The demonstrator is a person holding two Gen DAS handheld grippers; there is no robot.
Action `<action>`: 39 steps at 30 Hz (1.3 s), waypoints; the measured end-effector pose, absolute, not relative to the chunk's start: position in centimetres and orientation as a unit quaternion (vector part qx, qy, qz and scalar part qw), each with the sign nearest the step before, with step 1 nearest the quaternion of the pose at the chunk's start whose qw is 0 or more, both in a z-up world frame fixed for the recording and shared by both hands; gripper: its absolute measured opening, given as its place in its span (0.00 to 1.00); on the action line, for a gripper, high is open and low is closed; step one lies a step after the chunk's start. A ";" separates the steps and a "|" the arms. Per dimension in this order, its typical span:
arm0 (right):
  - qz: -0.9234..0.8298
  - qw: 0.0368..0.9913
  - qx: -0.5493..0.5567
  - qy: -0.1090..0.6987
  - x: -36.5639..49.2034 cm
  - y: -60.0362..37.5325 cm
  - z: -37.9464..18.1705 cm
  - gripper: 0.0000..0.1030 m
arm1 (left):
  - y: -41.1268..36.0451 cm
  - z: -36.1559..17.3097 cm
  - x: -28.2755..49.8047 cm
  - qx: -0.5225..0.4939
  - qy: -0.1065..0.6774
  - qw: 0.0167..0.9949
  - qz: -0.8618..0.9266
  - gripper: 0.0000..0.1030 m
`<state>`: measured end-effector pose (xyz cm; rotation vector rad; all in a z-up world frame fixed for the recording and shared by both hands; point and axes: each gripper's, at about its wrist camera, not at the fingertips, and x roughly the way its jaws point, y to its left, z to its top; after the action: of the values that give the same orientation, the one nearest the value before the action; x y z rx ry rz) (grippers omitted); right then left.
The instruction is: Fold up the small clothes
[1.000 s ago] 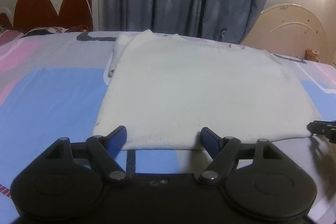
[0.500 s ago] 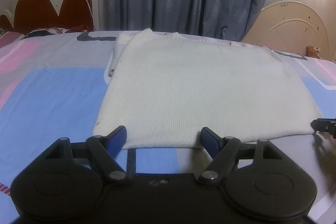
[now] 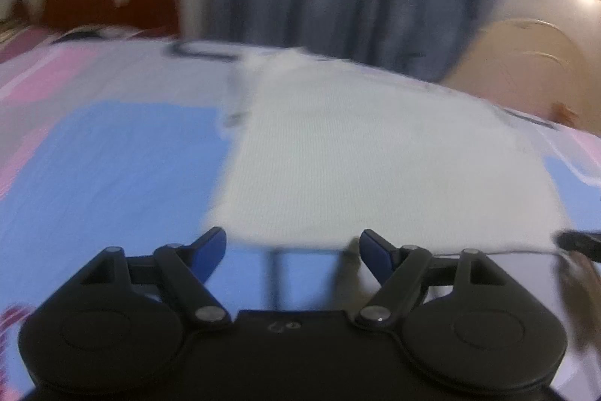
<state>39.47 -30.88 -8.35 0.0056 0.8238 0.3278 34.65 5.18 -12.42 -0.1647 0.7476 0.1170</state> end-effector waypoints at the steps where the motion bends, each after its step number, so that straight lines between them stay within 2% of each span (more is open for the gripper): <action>1: 0.159 0.902 0.005 0.401 39.6 -31.0 -8.3 0.11 | 6.0 -12.3 34.1 -0.095 0.365 0.923 0.075 0.77; 3: 0.149 0.903 0.000 0.402 39.5 -30.9 -7.8 0.11 | 7.7 -12.1 32.5 -0.165 0.350 0.919 0.075 0.72; 5: 0.147 0.913 0.007 0.382 38.7 -30.9 -6.9 0.11 | 8.3 -12.1 31.7 -0.222 0.341 0.912 0.048 0.57; 6: 0.154 0.916 0.019 0.370 38.3 -31.0 -6.4 0.11 | 8.3 -12.4 31.8 -0.245 0.345 0.905 0.033 0.46; 13: 0.213 0.922 0.082 0.314 38.7 -29.0 -3.6 0.10 | 9.2 -15.5 33.6 -0.429 0.291 0.855 0.026 0.49; 20: 0.237 0.911 0.106 0.319 43.0 -25.6 -4.6 0.10 | 8.9 -16.4 36.5 -0.459 0.256 0.850 0.026 0.48; 26: 0.254 0.906 0.117 0.318 46.8 -22.4 -6.0 0.10 | 8.7 -16.6 38.5 -0.467 0.238 0.851 0.040 0.40; 27: 0.258 0.905 0.119 0.317 47.3 -22.0 -6.1 0.10 | 8.6 -16.6 38.7 -0.462 0.237 0.854 0.043 0.37; 29: 0.261 0.904 0.120 0.316 48.3 -21.1 -6.5 0.10 | 8.5 -16.7 39.1 -0.455 0.239 0.857 0.047 0.24; 30: 0.263 0.903 0.122 0.317 48.8 -20.7 -6.8 0.10 | 8.6 -16.8 38.8 -0.455 0.242 0.855 0.052 0.07; 35: 0.266 0.899 0.092 0.336 50.2 -18.8 -8.8 0.10 | 8.9 -17.2 38.2 -0.464 0.223 0.855 0.056 0.10; 37: 0.268 0.900 0.094 0.330 50.1 -18.9 -9.5 0.09 | 8.9 -17.1 38.5 -0.469 0.221 0.853 0.053 0.19; 39: 0.268 0.900 0.098 0.330 50.1 -19.0 -9.7 0.09 | 9.0 -16.8 39.0 -0.467 0.222 0.854 0.049 0.21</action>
<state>50.11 -19.00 -9.67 0.2026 0.6825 0.5543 39.02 8.97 -16.82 -0.9827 0.4663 0.1035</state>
